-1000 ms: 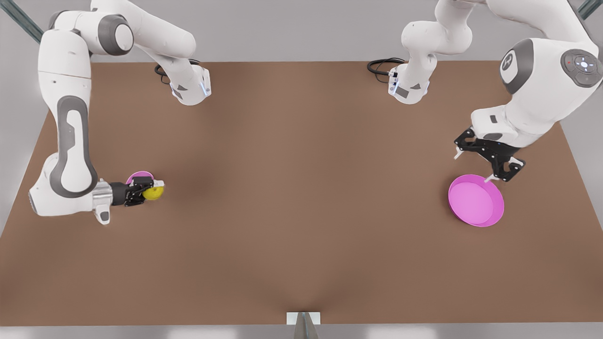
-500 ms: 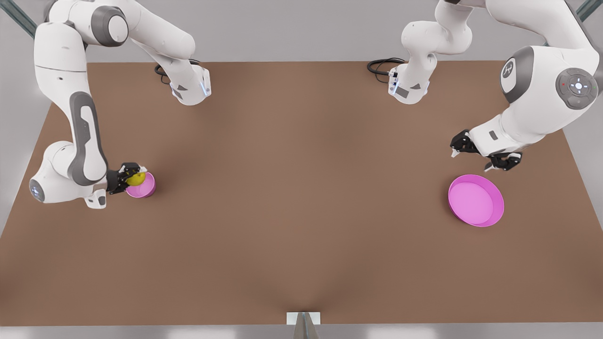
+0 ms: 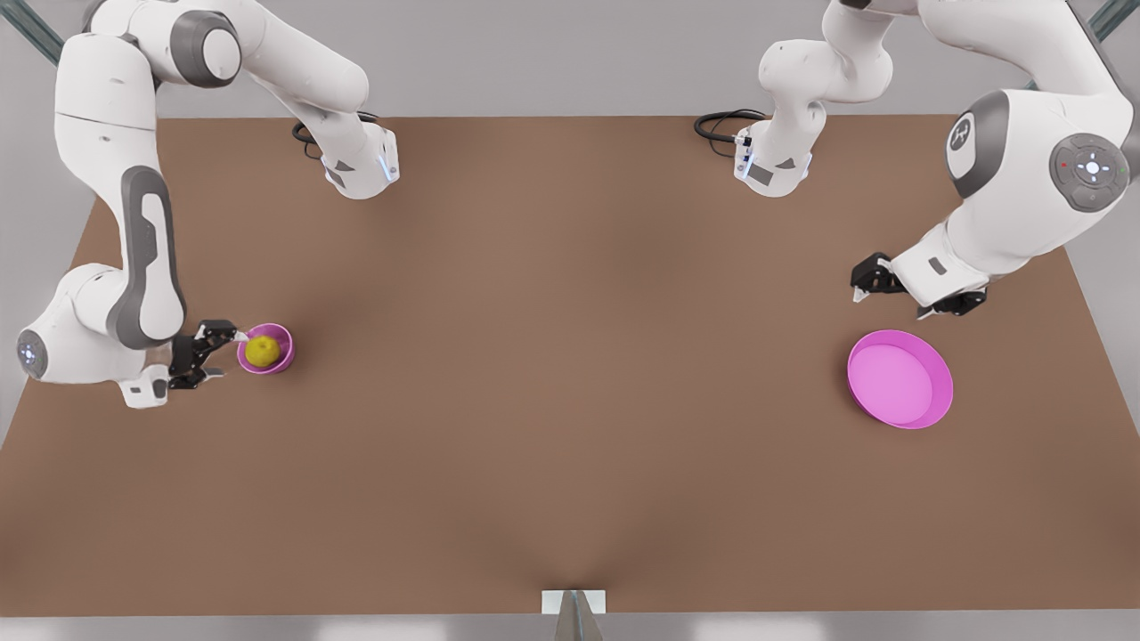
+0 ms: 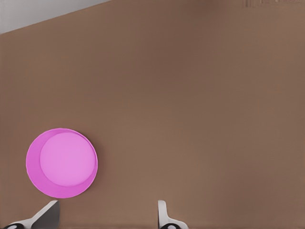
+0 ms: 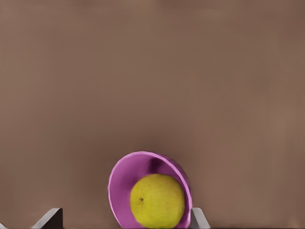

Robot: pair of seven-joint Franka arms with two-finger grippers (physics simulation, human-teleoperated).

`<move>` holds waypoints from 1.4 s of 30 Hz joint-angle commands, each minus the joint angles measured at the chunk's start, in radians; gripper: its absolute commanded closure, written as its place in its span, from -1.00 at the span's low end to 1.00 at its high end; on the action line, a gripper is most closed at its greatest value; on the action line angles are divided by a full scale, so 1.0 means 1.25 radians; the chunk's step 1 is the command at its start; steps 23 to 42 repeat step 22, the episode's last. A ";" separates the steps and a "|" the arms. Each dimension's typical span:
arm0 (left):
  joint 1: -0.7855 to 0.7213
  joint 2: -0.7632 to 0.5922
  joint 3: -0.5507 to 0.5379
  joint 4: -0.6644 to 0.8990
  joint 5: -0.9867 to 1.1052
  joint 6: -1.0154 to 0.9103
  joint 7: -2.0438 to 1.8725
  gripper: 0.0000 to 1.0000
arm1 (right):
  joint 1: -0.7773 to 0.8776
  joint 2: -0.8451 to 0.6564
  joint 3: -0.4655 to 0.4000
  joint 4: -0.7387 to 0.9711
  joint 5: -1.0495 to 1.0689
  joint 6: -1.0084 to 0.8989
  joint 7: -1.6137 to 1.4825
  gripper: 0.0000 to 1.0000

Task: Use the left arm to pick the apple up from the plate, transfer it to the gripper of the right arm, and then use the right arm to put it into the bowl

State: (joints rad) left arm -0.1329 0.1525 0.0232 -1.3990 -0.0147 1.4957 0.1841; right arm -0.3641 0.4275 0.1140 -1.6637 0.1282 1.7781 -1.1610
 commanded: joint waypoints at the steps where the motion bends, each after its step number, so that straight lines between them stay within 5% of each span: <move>1: 0.002 0.022 0.003 0.026 0.002 0.002 -0.103 -1.00 | 0.064 -0.018 0.018 0.133 -0.042 -0.132 0.153 -1.00; 4: 0.007 0.057 0.005 0.063 0.002 0.004 -0.103 -1.00 | 0.230 -0.044 0.029 0.352 -0.123 -0.201 0.641 -1.00; 7: 0.006 0.057 0.005 0.069 0.002 0.005 -0.101 -1.00 | 0.252 -0.100 0.060 0.347 -0.145 -0.200 0.910 -1.00; 9: 0.006 0.057 0.005 0.069 0.002 0.006 -0.099 -1.00 | 0.266 -0.257 0.002 0.167 -0.142 -0.139 0.995 -1.00; 12: 0.006 0.056 0.005 0.069 0.002 0.006 -0.101 -1.00 | 0.264 -0.336 -0.042 0.089 -0.139 -0.129 0.996 -1.00; 42: 0.007 0.060 0.006 0.069 0.002 0.006 -0.098 -1.00 | 0.281 -0.275 -0.036 0.112 -0.125 -0.117 1.059 -1.00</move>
